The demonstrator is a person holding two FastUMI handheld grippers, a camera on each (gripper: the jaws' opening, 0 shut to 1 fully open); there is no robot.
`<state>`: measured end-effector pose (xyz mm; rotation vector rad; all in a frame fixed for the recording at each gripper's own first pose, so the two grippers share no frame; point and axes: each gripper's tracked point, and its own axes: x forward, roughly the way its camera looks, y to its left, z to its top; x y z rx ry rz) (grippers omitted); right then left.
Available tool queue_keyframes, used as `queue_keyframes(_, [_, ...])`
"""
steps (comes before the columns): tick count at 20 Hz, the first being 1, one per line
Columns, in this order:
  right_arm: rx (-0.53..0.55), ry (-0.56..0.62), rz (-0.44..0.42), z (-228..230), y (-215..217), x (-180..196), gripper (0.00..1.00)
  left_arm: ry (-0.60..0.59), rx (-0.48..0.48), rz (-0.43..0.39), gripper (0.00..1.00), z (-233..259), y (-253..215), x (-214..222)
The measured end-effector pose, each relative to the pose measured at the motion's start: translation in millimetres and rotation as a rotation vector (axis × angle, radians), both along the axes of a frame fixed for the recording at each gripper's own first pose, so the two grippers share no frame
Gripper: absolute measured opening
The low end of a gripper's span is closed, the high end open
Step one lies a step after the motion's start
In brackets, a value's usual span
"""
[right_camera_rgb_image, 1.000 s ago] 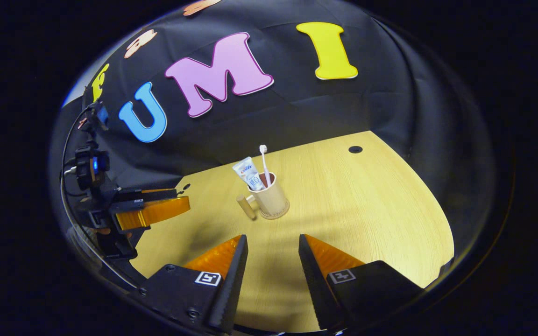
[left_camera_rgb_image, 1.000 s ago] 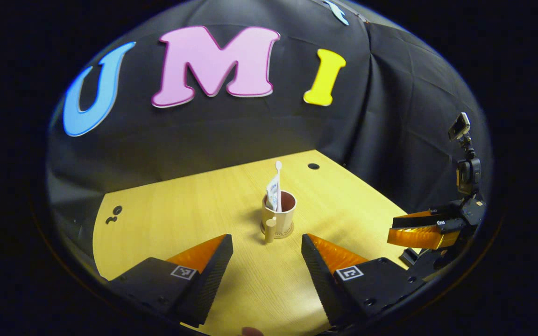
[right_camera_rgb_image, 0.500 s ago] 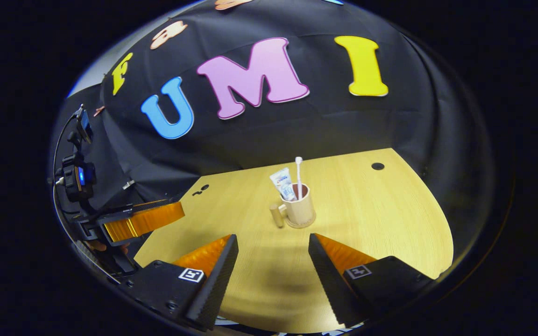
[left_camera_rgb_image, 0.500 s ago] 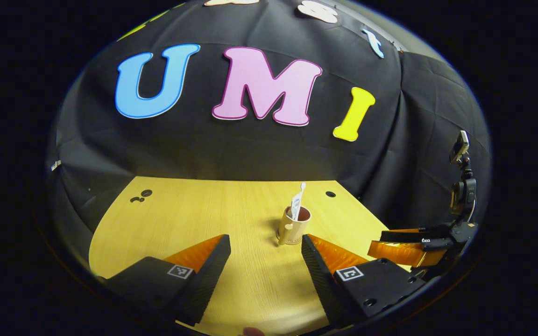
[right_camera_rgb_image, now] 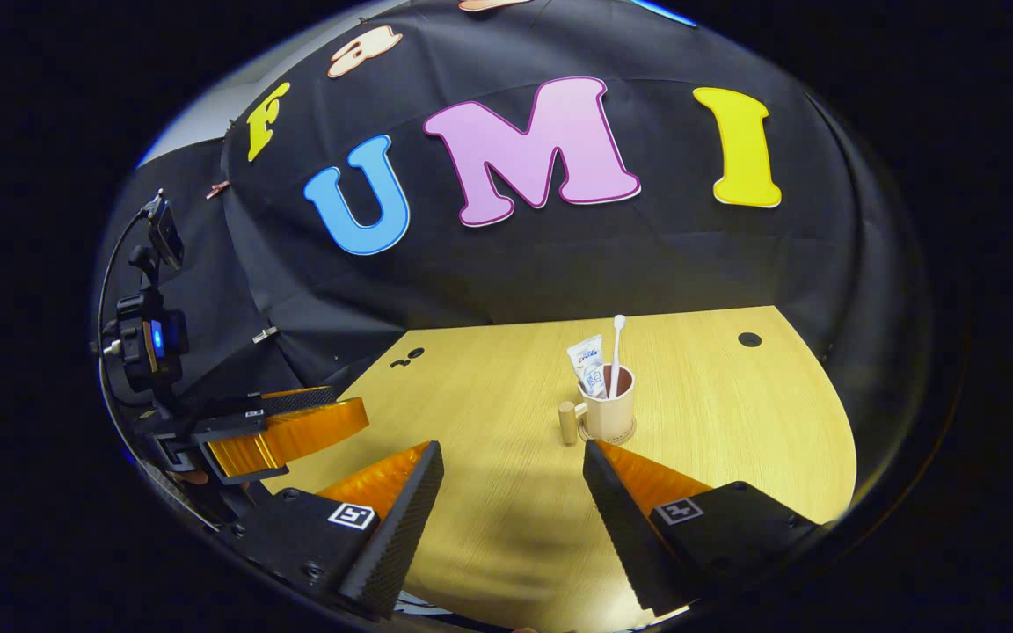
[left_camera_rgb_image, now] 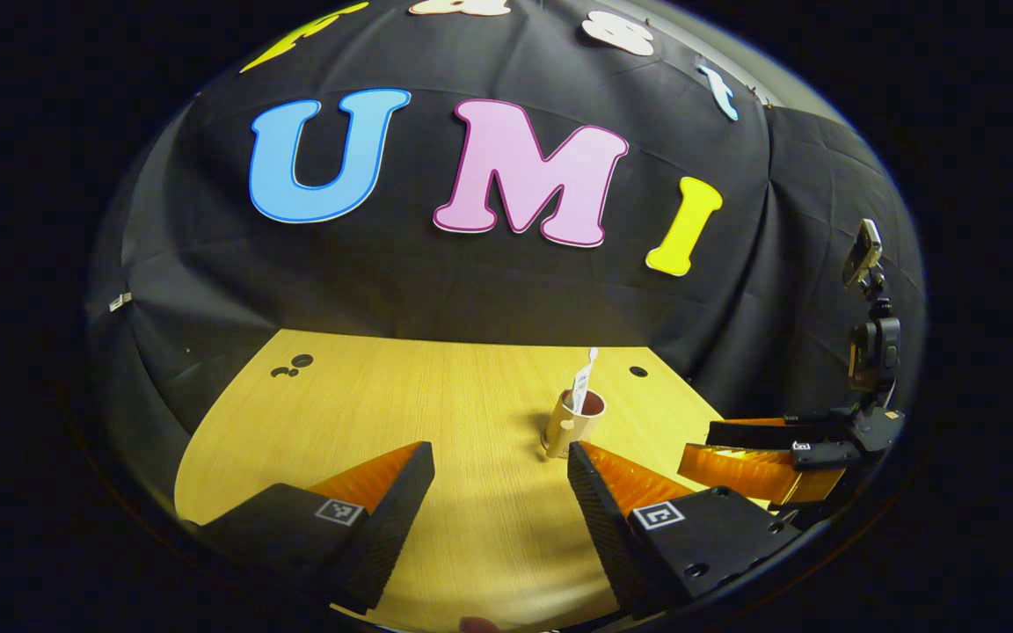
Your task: Put the toothbrush and toothpaste on the desktop into the cup, then pick up the cup and place it on the coaster on the desktop.
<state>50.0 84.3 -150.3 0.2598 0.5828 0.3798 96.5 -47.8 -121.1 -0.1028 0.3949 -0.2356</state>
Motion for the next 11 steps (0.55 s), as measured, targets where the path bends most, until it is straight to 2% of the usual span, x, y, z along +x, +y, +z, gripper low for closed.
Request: queue_keyframes(11, [-0.005,0.002,0.005,0.7,5.9,-0.8,0.98,0.009,0.024,-0.019,0.95,-1.6,0.1,-1.5])
